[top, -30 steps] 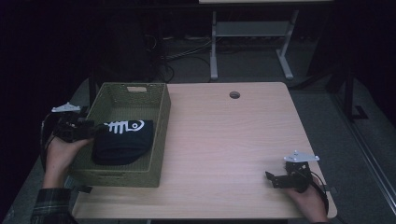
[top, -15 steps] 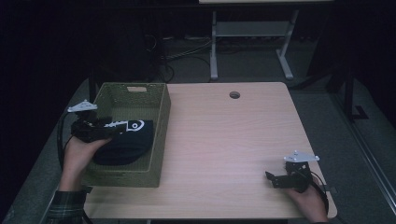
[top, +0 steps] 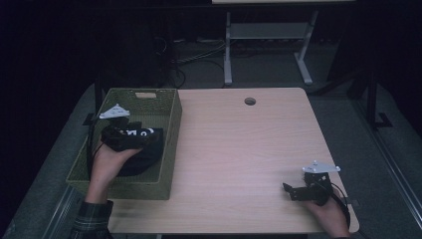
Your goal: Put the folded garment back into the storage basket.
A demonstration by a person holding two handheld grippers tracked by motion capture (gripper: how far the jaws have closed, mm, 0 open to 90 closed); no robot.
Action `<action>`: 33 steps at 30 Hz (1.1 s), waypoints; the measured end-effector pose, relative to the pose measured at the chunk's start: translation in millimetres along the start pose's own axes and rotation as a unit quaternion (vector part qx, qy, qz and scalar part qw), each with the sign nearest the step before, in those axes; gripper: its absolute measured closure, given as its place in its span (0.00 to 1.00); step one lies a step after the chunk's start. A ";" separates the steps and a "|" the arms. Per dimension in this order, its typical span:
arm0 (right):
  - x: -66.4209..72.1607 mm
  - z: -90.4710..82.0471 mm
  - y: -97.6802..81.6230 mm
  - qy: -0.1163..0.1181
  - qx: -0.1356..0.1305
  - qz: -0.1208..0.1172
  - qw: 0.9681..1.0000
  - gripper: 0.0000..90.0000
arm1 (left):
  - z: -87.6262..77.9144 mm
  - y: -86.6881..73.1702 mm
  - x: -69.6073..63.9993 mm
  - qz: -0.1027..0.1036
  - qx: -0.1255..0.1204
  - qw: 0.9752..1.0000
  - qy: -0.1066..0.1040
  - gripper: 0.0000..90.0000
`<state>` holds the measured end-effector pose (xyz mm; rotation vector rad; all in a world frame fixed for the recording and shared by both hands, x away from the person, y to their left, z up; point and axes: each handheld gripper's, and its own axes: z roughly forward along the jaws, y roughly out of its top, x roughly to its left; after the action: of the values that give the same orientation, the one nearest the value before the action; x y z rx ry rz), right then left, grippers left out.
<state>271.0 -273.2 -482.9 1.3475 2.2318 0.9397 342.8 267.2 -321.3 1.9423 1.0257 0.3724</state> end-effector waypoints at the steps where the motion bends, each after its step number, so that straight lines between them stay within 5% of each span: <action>1: 0.0 0.0 0.0 0.000 0.000 0.000 1.000 0.03 | 1.5 0.8 -2.6 0.003 0.001 1.000 -0.002 0.18; 16: 0.1 -0.1 0.0 0.001 0.000 0.000 1.000 0.03 | 41.4 8.8 -66.2 0.033 -0.001 0.997 -0.069 0.18; 26: 0.0 -0.1 0.0 0.001 -0.001 0.000 1.000 0.03 | 63.2 2.9 -103.3 0.040 -0.005 0.995 -0.095 0.18; 33: 0.0 0.0 0.1 0.002 0.000 0.000 1.000 0.03 | 77.2 -9.5 -123.4 0.057 -0.005 0.994 -0.094 0.18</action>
<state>271.0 -273.2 -482.8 1.3474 2.2338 0.9430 308.5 130.0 -356.7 1.9901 0.7934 0.2507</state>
